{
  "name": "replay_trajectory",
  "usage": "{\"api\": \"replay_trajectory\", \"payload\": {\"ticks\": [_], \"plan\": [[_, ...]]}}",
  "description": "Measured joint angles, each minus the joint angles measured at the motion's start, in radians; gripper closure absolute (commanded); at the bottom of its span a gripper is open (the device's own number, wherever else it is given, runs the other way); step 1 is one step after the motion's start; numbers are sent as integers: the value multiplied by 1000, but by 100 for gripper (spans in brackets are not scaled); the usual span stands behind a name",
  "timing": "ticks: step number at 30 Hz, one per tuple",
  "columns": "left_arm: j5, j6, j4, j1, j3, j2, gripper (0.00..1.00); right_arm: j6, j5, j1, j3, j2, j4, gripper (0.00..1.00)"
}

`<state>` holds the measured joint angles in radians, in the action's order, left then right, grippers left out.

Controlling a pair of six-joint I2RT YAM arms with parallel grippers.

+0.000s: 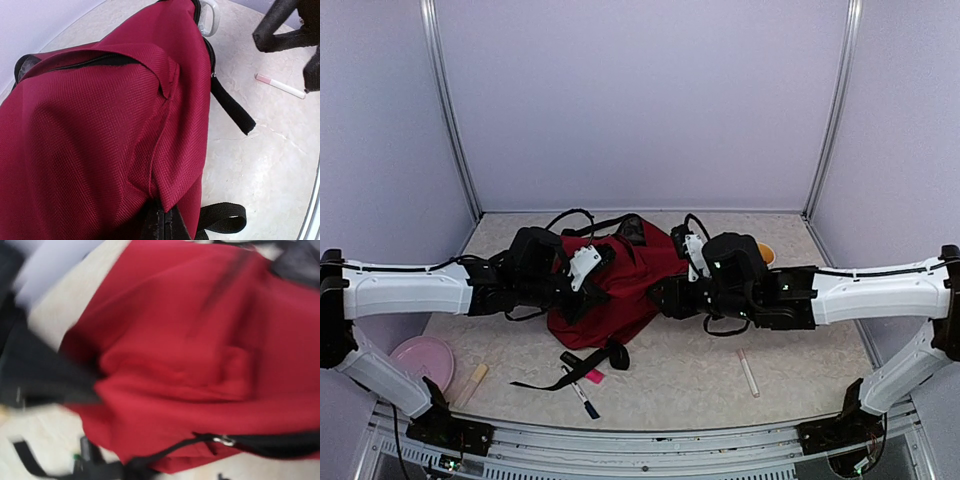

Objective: Pack the student bag
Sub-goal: Grab the largest pocket of the student bag, then zip the student bag into the largest pocket of the bag.

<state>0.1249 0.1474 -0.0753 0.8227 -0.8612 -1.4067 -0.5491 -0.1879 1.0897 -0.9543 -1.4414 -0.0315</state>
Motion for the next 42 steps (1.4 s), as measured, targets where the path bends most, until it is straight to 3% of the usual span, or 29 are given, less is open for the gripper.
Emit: {"api": "replay_trajectory", "payload": {"ticks": [4,11,16,21,28,42], "plan": [[5,-11,18,18,0,-21,100,-235,16,-8,-27,-42,76,25],[5,-12,24,40,-8,-37,100,-403,20,-8,-107,-161,139,28],[5,-5,27,53,-11,-42,100,-444,19,-26,-108,-168,115,42],[3,7,27,53,-15,-46,100,-439,20,-53,-109,-182,92,71],[2,18,26,54,-15,-46,100,-429,26,-62,-102,-183,90,100],[-45,58,-15,47,-23,-33,100,-300,153,-170,-29,-79,169,100]]}}
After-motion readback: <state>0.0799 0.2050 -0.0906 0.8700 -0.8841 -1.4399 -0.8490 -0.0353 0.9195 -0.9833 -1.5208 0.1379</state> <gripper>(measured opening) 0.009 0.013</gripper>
